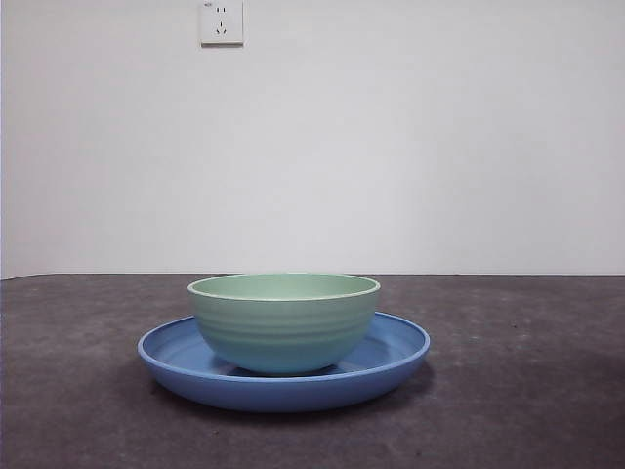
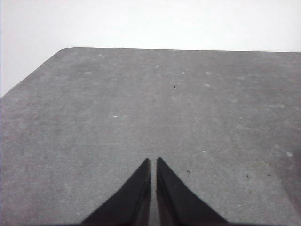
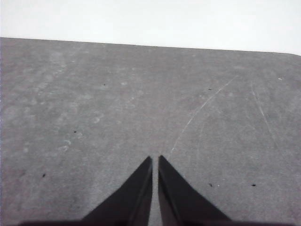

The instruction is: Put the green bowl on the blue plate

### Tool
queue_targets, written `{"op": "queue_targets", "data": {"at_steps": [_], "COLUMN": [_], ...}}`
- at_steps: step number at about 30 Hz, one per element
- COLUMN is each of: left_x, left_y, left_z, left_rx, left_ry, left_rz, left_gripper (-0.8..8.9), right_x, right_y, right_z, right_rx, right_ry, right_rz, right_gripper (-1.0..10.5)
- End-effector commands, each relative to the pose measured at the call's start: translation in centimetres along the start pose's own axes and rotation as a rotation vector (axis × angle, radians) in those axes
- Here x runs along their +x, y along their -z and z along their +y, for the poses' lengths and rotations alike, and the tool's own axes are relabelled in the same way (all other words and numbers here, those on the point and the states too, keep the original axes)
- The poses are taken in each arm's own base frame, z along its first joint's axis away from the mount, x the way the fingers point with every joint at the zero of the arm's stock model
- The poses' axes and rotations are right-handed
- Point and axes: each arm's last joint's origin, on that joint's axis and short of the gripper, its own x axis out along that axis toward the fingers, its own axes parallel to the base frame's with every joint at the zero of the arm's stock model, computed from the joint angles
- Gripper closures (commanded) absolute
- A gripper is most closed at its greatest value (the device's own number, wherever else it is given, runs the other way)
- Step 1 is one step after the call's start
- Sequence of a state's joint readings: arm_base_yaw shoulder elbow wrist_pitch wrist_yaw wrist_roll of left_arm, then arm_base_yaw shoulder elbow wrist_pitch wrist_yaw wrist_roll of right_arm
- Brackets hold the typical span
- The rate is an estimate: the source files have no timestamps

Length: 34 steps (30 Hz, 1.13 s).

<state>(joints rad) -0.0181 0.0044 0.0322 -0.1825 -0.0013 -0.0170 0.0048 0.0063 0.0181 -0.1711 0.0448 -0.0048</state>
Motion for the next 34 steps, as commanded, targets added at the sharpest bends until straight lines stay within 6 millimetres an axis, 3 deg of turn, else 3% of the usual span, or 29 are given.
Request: {"op": "queue_targets", "data": {"at_steps": [1,34], "left_x": [0.19,0.19], "left_y": [0.72,0.72], "left_z": [0.0,0.0], "left_rx": [-0.002,-0.002], "left_ry": [-0.002,-0.002], "left_rz": [0.026,0.026], "left_gripper": [7.94,7.94], "right_x": [0.06,0.06], "right_y": [0.28,0.08], "right_z": [-0.01,-0.01], "right_rx": [-0.014,-0.013], "right_ry": [-0.001,-0.001], "right_rz": [0.01,-0.01], "right_gripper": [9.3,9.3]}}
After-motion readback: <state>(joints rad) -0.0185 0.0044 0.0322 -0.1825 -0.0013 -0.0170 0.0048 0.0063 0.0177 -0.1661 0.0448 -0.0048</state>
